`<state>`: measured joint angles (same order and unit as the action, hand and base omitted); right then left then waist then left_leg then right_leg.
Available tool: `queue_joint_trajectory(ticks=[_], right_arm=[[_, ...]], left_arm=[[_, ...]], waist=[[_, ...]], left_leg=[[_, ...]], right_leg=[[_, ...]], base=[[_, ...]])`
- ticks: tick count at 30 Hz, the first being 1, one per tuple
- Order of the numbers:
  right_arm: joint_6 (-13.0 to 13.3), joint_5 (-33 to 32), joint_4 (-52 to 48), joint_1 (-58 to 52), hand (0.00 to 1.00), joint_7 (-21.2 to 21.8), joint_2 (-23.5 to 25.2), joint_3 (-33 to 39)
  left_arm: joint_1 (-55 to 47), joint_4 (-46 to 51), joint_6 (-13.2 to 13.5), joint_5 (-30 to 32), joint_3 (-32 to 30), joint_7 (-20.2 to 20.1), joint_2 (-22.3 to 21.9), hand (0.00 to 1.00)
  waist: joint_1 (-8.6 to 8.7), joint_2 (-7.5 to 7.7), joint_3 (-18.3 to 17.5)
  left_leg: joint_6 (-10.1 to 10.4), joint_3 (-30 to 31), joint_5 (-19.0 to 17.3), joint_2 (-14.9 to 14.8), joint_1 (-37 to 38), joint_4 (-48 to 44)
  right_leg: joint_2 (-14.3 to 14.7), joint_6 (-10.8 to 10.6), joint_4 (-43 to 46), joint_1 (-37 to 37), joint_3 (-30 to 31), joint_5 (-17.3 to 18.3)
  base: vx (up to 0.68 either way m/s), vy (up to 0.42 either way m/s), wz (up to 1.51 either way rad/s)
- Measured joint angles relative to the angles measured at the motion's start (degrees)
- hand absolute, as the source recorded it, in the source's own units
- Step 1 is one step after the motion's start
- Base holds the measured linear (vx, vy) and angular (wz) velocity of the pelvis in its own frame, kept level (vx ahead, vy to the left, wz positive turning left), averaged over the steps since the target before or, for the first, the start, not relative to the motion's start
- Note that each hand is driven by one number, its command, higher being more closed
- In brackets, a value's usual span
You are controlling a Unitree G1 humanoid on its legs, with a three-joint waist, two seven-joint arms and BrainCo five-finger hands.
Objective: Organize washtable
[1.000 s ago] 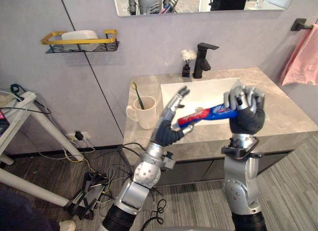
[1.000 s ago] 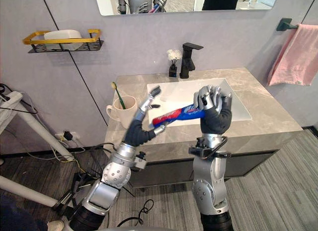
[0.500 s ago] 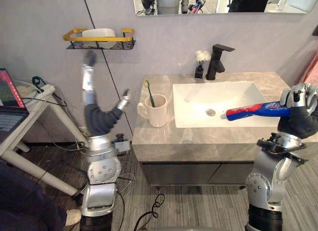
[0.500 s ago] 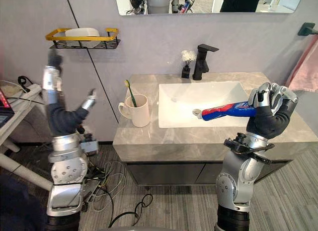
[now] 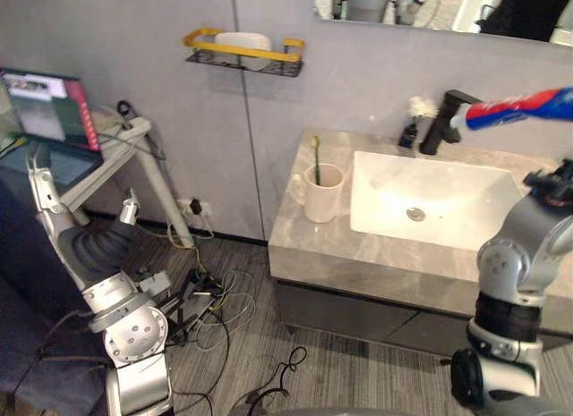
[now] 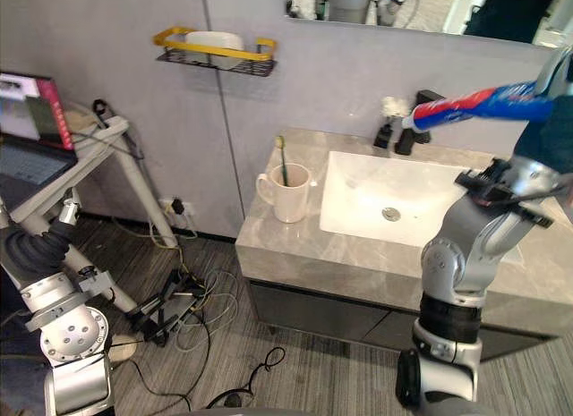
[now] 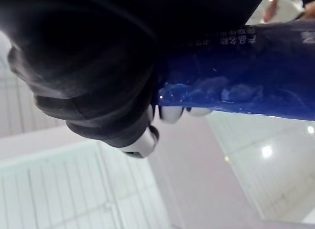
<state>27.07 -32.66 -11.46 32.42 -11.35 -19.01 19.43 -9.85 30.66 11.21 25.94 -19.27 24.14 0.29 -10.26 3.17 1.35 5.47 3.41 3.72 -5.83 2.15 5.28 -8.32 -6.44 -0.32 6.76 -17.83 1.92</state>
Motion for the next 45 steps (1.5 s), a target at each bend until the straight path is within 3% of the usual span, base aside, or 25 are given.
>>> queue_joint_trajectory(ticks=[3,7,11,13,17,26,32,41,45], right_arm=[[0.0,-1.5,3.8,4.8,1.00,-0.7,-2.2,-0.3],[0.1,-4.0,9.5,10.5,1.00,-1.3,-5.8,-1.5],[0.1,-6.1,12.3,13.3,1.00,-1.7,-6.7,-3.3],[-0.2,-7.9,14.2,13.4,1.00,-2.2,-6.7,-5.8],[-1.4,-8.9,15.3,13.4,1.00,-2.0,-6.2,-6.6],[-7.5,-12.9,19.4,12.9,1.00,1.7,-6.3,-10.5],[-7.6,-13.0,19.4,12.8,1.00,2.8,-6.4,-12.3],[-7.6,-13.0,18.9,7.2,1.00,3.4,-7.3,-11.8],[-7.7,-13.0,13.6,3.5,1.00,4.0,-7.3,-8.8]], left_arm=[[-0.8,-3.3,-0.7,0.0,-1.1,0.0,-0.1,0.00],[-3.1,-10.7,-2.1,-0.2,-0.8,-0.2,-0.8,0.00],[-4.2,-18.1,-3.6,-0.5,0.0,-0.4,-0.8,0.00],[-5.2,-22.5,-4.8,-0.6,0.3,-0.5,-1.4,0.00],[-5.9,-25.5,-6.3,-1.2,-0.1,-0.7,-2.6,0.00],[-8.9,-30.2,-7.7,-1.8,-1.7,-4.7,-3.4,0.00],[-8.9,-30.9,-7.7,-2.8,-1.5,-5.4,-2.9,0.00],[-7.4,-31.3,-7.7,-3.1,-1.1,-6.2,-2.0,0.00],[-7.6,-32.1,-7.7,-3.1,-1.1,-6.8,-1.7,0.00]], waist=[[-0.82,0.84,0.0],[-3.23,2.25,0.1],[-3.33,3.73,0.4],[-3.67,5.40,0.8],[-4.73,6.53,1.3],[-4.37,8.90,2.5],[-3.03,9.70,2.8],[-2.83,10.74,4.0],[-2.66,11.13,4.4]], left_leg=[[0.0,1.7,0.6,0.2,-1.2,0.0],[0.0,3.3,1.0,0.5,-1.9,0.0],[-0.1,4.5,1.5,0.9,-2.9,0.1],[-0.1,4.7,1.6,1.0,-3.3,0.1],[-0.1,4.5,1.6,0.9,-3.7,0.1],[-0.1,4.4,1.7,0.9,-5.1,0.0],[-0.1,4.5,1.7,1.0,-5.7,0.0],[-0.1,4.5,1.7,1.0,-7.4,0.0],[-0.1,4.2,1.7,1.0,-7.9,0.0]], right_leg=[[0.0,0.0,0.0,0.0,-1.9,0.1],[-0.2,-0.1,0.0,0.1,-3.2,0.2],[-0.4,-0.2,0.1,0.0,-4.9,0.4],[-0.5,-0.2,0.1,-0.2,-5.3,0.4],[-0.4,-0.2,0.1,-1.1,-5.3,0.4],[-0.5,-0.2,0.0,-2.2,-4.9,0.3],[-0.6,-0.2,0.3,-3.1,-5.1,0.3],[-0.8,-0.2,1.1,-5.2,-5.0,0.3],[-0.8,-0.2,1.3,-6.0,-4.6,0.3]], base=[[-0.03,-0.018,0.35],[-0.03,-0.017,0.18],[-0.02,-0.013,0.20],[-0.03,-0.017,0.08],[-0.02,-0.015,-0.03],[0.00,-0.004,-0.02],[0.00,0.000,0.00],[-0.01,-0.001,0.00],[0.01,-0.002,-0.04]])
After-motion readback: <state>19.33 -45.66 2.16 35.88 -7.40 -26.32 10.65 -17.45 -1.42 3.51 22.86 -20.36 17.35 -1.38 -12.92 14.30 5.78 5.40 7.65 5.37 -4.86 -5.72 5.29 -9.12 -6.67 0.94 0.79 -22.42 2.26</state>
